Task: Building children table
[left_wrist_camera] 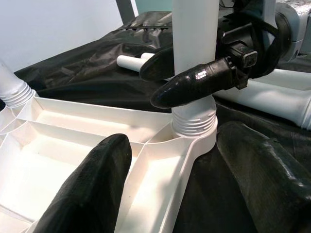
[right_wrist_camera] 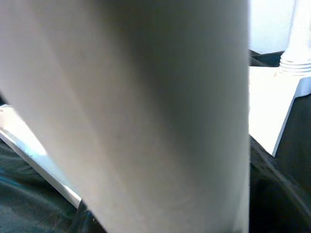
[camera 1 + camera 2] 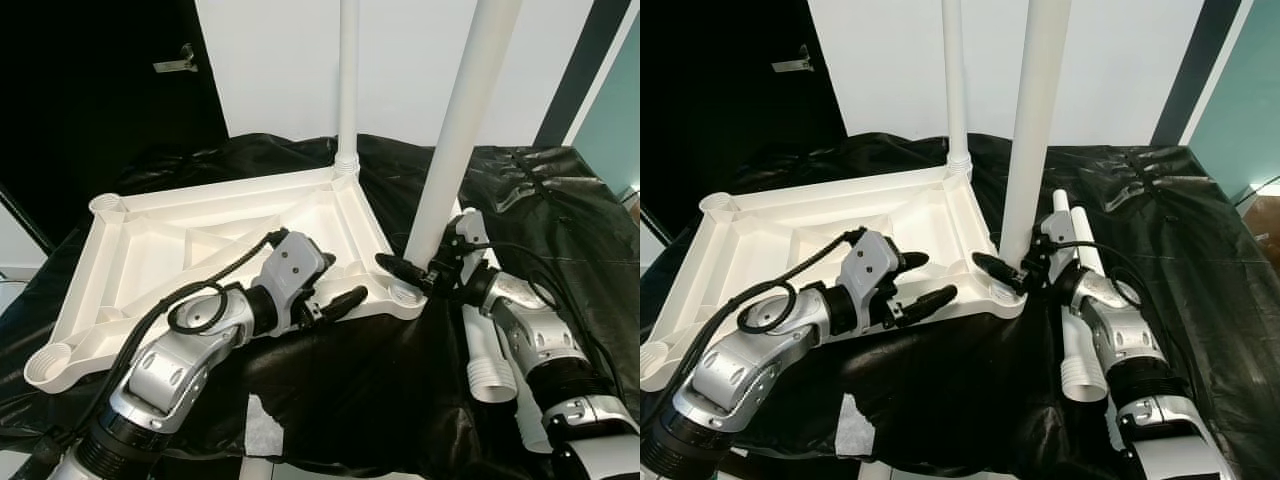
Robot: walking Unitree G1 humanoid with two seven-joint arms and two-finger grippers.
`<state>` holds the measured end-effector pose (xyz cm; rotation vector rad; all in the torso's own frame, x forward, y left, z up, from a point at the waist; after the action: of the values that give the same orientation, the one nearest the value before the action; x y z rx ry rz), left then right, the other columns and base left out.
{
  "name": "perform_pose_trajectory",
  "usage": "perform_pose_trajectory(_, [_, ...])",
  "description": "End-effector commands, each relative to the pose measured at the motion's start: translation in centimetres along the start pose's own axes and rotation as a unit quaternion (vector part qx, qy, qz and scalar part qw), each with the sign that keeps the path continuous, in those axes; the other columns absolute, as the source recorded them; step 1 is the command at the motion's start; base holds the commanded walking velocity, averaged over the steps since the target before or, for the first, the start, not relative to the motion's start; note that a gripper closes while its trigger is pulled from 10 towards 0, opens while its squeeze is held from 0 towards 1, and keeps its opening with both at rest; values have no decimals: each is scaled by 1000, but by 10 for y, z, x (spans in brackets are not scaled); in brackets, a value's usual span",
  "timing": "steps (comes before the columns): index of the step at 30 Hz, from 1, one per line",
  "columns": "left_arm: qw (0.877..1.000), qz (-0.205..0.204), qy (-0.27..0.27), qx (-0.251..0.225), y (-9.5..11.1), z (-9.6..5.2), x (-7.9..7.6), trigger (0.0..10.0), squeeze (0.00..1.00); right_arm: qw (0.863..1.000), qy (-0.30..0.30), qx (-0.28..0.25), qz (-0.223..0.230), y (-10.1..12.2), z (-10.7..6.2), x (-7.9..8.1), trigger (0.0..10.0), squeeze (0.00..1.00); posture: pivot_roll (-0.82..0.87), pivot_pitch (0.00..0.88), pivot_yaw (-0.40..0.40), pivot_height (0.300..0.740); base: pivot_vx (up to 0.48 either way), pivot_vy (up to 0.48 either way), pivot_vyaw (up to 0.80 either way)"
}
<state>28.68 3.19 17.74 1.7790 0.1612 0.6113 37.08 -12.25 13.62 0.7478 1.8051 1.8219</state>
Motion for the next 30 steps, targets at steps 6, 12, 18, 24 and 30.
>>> perform_pose_trajectory(6, [1000,3,-6,1,1,-4,0,10000,0,978,-62,76,182,-66,-22,-10,10000,0,12,10,31,740,0,0,0])
perform_pose_trajectory(12, [1000,3,-5,2,1,-5,0,10000,0,974,-68,69,203,-67,-22,-12,10000,0,12,10,31,740,0,0,0])
perform_pose_trajectory(18, [1000,0,-4,0,1,-4,0,10000,0,977,-67,83,186,-72,-23,-10,10000,0,11,12,28,740,0,0,0])
perform_pose_trajectory(24, [1000,-2,-2,0,0,-4,0,10000,0,989,-45,119,70,-75,-18,1,10000,0,7,9,23,740,0,0,0])
perform_pose_trajectory(30, [1000,-3,-2,0,0,-4,0,10000,0,991,-9,131,16,-79,-14,16,10000,0,8,8,23,740,0,0,0])
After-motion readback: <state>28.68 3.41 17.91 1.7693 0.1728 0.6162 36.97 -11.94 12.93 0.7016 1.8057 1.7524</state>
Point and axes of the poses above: a point about 5 cm out from each wrist's last joint towards the gripper, its own z axis pointing out of the wrist towards the gripper, its own y axis along the axis of the wrist's last joint, x = y × z, the point moved 6 cm from there along z, pointing out of the wrist towards the gripper, and after that the axes turned 6 degrees about z, right-handed, at the moved point
